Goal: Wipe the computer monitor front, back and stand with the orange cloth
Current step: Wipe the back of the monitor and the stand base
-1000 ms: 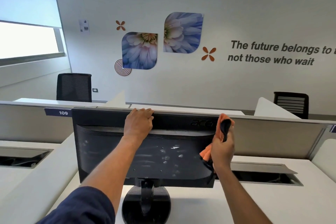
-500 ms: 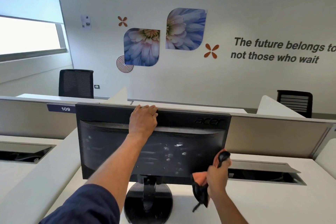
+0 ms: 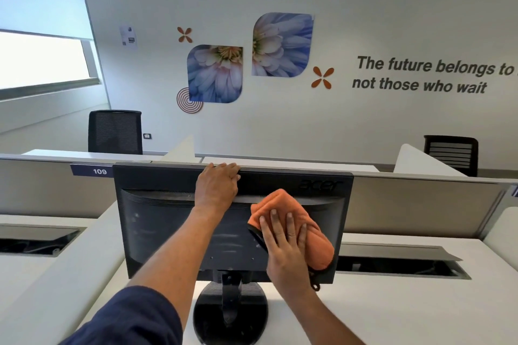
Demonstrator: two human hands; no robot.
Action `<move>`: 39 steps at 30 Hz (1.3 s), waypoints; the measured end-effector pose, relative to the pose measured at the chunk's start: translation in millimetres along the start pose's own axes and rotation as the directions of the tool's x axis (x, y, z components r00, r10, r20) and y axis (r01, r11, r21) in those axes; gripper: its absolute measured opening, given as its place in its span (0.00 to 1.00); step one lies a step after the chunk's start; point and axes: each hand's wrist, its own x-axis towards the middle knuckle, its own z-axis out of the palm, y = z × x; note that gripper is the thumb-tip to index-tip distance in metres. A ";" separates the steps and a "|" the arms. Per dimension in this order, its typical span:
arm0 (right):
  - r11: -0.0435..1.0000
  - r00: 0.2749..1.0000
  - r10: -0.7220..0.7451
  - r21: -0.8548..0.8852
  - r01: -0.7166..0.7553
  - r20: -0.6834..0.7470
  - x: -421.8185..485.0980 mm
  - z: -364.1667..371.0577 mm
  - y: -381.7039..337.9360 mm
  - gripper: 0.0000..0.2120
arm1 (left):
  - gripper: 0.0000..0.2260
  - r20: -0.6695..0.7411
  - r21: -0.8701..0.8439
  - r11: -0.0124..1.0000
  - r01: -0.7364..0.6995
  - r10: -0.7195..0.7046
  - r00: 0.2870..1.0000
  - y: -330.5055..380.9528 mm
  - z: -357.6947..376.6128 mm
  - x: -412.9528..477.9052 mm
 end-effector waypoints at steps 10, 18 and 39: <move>0.706 0.739 0.669 0.377 -0.600 -0.079 -7.4 -5.2 43.8 0.45 | 0.16 0.003 -0.005 1.000 0.004 -0.004 1.000 2.6 6.1 4.2; 0.883 0.873 0.447 0.256 -0.394 -0.195 22.0 -23.4 8.4 0.41 | 0.15 -0.015 -0.072 0.997 0.038 -0.039 0.999 -3.9 9.8 7.5; 0.757 0.775 0.630 0.261 -0.600 -0.044 23.9 -24.0 73.2 0.48 | 0.15 -0.015 -0.156 0.987 0.039 -0.042 0.999 -3.7 13.5 4.1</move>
